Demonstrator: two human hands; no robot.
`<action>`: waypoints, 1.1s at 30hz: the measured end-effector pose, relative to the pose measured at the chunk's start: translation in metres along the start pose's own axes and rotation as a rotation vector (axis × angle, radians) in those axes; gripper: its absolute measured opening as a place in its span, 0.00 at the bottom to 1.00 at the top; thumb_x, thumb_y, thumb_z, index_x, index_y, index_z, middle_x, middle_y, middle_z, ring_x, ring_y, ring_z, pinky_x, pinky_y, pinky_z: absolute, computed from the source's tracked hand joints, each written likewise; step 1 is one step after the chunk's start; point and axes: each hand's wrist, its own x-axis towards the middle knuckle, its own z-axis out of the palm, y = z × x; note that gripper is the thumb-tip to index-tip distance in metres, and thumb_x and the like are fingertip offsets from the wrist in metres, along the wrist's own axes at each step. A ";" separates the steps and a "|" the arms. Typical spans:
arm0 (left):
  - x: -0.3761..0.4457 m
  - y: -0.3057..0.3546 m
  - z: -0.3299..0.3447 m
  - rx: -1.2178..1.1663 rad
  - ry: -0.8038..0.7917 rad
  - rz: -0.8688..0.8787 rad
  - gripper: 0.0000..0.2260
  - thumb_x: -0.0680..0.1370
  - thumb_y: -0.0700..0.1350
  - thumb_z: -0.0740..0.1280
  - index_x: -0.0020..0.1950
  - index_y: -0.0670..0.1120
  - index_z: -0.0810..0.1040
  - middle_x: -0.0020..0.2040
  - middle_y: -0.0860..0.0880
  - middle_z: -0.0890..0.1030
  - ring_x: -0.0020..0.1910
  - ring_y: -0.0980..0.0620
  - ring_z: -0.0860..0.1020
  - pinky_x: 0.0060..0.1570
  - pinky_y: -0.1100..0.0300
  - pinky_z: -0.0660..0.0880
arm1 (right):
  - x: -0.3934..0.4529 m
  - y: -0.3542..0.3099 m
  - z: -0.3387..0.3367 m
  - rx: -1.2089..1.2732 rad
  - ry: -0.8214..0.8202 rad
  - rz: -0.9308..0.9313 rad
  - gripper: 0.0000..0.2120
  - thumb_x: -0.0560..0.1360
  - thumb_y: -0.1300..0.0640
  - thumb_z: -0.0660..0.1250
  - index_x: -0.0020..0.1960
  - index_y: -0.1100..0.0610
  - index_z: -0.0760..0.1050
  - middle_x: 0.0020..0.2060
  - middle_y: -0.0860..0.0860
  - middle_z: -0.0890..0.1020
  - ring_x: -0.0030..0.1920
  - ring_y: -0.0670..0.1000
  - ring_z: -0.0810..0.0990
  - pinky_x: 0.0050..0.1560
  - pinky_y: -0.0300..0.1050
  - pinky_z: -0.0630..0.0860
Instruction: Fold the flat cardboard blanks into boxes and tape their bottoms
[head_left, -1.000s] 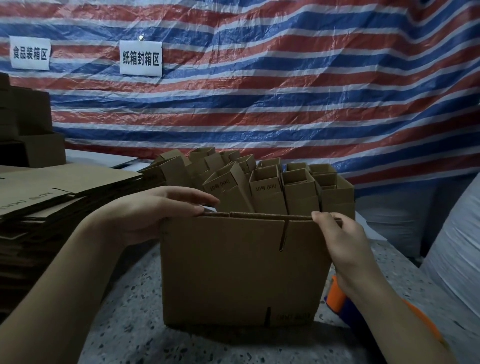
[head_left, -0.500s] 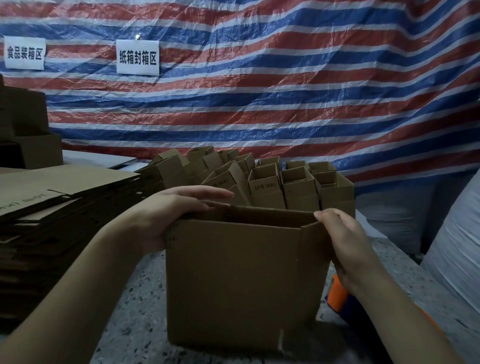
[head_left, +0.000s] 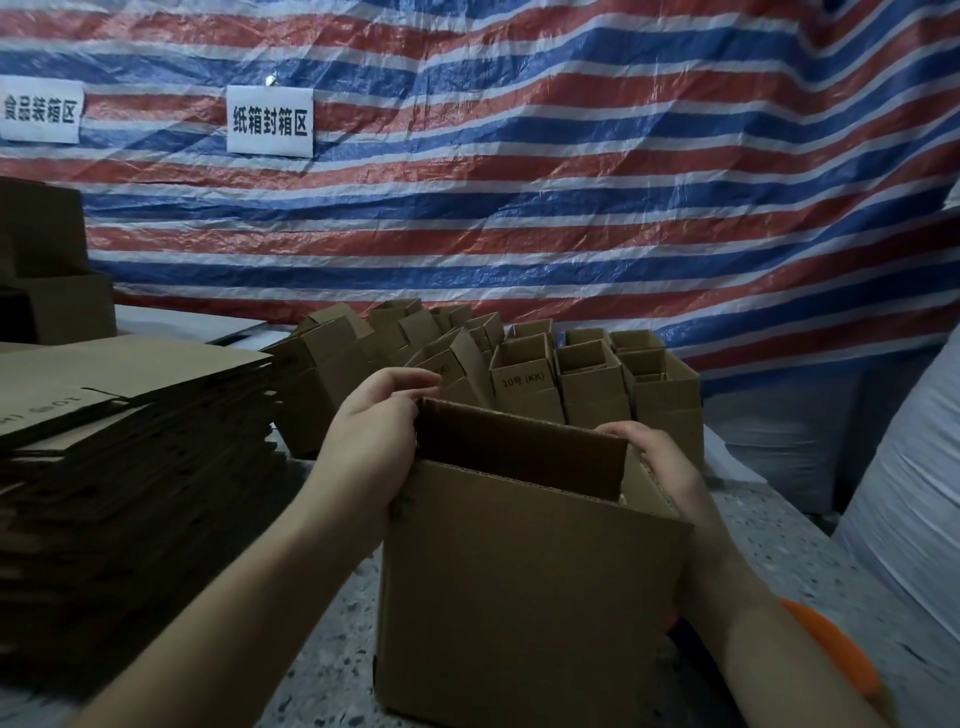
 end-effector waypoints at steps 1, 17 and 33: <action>0.001 -0.001 0.000 -0.003 0.006 -0.017 0.13 0.82 0.38 0.58 0.53 0.51 0.81 0.52 0.48 0.82 0.50 0.46 0.82 0.32 0.60 0.79 | 0.003 0.000 0.004 -0.022 0.053 -0.011 0.14 0.84 0.60 0.57 0.53 0.55 0.82 0.38 0.49 0.82 0.38 0.45 0.81 0.32 0.27 0.74; 0.012 -0.003 0.004 -0.121 -0.046 -0.164 0.12 0.82 0.38 0.59 0.59 0.49 0.78 0.56 0.45 0.81 0.49 0.48 0.81 0.28 0.63 0.77 | -0.001 0.008 -0.004 0.301 0.041 -0.016 0.19 0.83 0.50 0.53 0.61 0.48 0.81 0.54 0.55 0.85 0.51 0.56 0.86 0.40 0.46 0.82; 0.004 -0.020 0.007 -0.249 -0.110 -0.298 0.16 0.82 0.53 0.59 0.49 0.45 0.82 0.31 0.44 0.82 0.26 0.50 0.80 0.22 0.61 0.75 | 0.008 0.020 0.009 0.346 -0.022 -0.008 0.26 0.74 0.37 0.59 0.69 0.44 0.75 0.53 0.50 0.86 0.51 0.52 0.86 0.41 0.43 0.83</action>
